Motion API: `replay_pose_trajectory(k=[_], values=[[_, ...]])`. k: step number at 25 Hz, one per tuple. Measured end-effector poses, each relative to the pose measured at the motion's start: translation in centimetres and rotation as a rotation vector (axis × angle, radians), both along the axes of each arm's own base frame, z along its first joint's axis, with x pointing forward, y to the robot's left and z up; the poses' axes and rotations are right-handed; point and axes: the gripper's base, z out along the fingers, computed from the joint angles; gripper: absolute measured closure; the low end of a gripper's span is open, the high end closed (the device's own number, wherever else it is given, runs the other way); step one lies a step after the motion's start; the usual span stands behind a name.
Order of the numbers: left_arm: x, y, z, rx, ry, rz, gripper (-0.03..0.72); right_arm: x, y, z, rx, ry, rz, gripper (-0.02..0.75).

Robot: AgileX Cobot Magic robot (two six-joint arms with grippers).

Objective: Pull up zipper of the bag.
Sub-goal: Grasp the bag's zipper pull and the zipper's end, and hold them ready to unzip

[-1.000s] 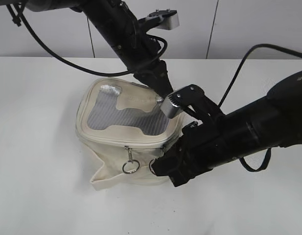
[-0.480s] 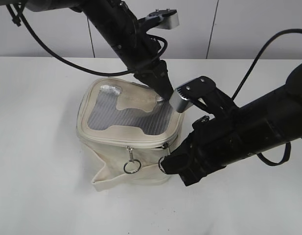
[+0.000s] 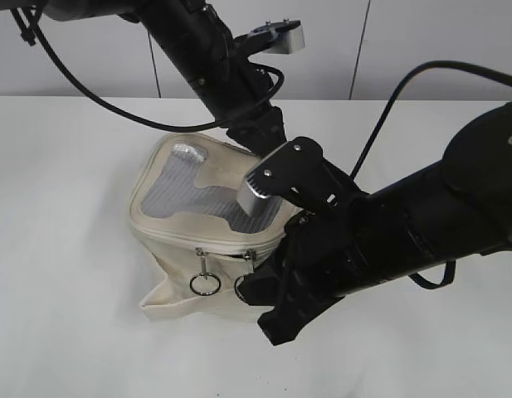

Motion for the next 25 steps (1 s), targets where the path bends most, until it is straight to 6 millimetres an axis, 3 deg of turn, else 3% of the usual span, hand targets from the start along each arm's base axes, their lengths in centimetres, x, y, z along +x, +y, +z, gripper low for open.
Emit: replay_pose_trajectory(k=[8,17,25], values=[[-0.1,0.1,0.2,0.006,0.004,-0.007,0.628,0.5,1.2,0.3,0.008,0.013,0.025,0.732],[-0.2,-0.5,0.1,0.008,0.004,0.05,0.628,0.8,0.5,-0.1,-0.136,0.041,-0.03,0.732],[-0.3,-0.8,0.1,0.017,0.0,0.088,0.629,1.0,1.3,1.4,-0.182,0.053,-0.006,0.732]])
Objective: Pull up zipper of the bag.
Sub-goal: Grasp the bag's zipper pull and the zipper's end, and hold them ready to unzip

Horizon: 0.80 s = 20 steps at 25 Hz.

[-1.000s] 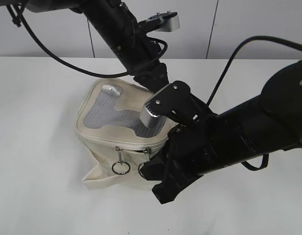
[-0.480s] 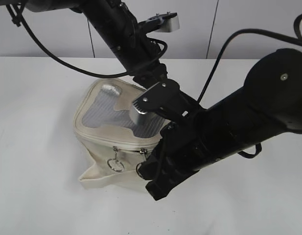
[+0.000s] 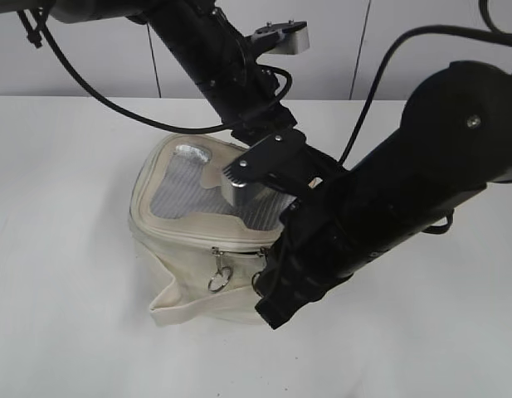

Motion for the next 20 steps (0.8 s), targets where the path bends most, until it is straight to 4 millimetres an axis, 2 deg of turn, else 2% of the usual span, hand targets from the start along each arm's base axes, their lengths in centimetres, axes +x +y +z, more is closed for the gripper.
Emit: replay_pose_trajectory(k=[6,20], values=[[-0.2,0.2,0.1,0.017,0.015,-0.005,0.629,-0.4,1.6,1.3,0.001,-0.009,0.053,0.732],[-0.5,0.3,0.3,0.058,0.004,-0.008,0.629,-0.4,2.0,1.4,-0.026,0.054,0.008,0.732]])
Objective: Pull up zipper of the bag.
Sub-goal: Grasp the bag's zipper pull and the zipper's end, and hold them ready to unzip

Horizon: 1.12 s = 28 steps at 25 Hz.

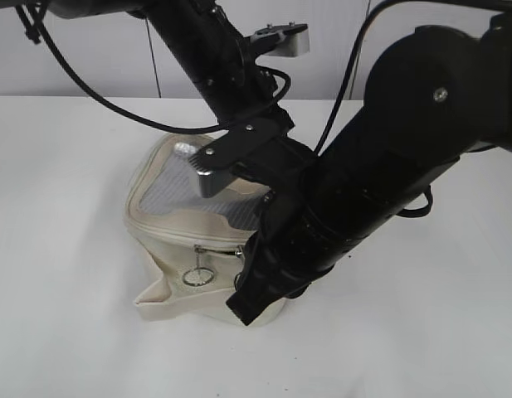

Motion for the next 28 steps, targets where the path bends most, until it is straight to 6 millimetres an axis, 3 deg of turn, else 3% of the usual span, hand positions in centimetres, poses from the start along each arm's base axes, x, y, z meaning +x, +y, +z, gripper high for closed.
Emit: replay_pose_trajectory(k=[5,15,19,25,28], values=[[-0.1,0.5,1.0,0.045,-0.059,-0.008,0.615,0.0,-0.1,0.0,-0.023,0.001,-0.002,0.732],[0.1,1.8,2.3,0.158,-0.17,0.012,0.393,1.1,-1.8,0.5,-0.109,-0.044,-0.045,0.732],[0.2,2.0,2.3,0.18,-0.18,0.015,0.38,1.7,-3.2,1.6,-0.136,-0.074,-0.071,0.732],[0.1,1.9,2.3,0.163,-0.164,0.019,0.379,1.9,-3.8,1.9,-0.178,-0.093,-0.091,0.732],[0.1,1.9,2.3,0.163,-0.162,0.022,0.429,1.9,-3.8,1.9,-0.179,-0.082,-0.099,0.732]])
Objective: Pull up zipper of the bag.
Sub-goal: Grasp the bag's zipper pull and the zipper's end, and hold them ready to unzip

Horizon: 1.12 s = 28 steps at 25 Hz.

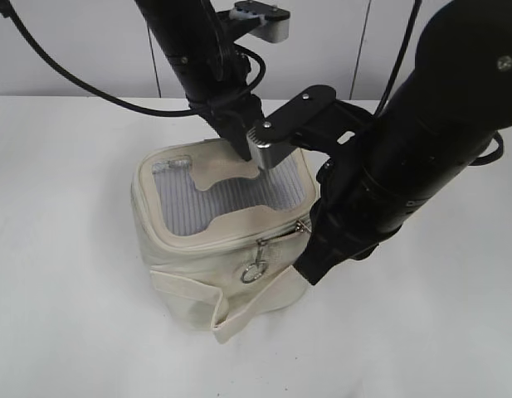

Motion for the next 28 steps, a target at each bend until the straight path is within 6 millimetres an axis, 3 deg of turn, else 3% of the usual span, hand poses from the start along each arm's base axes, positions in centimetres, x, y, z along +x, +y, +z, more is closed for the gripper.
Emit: replay_pose_trajectory(k=[3,5,15,28], values=[[0.0,0.1,0.0,0.0,0.007,0.002,0.594,-0.2,0.1,0.1,0.017,0.023,-0.014,0.732],[-0.1,0.1,0.0,-0.001,0.015,0.001,0.645,-0.3,0.1,0.1,0.021,0.032,-0.019,0.732],[-0.3,0.0,0.0,-0.015,0.047,0.011,0.645,-1.7,1.0,0.2,0.003,0.051,0.026,0.732],[-0.4,0.0,0.0,-0.012,0.076,0.064,0.645,-2.1,1.8,0.9,0.074,0.11,-0.075,0.732]])
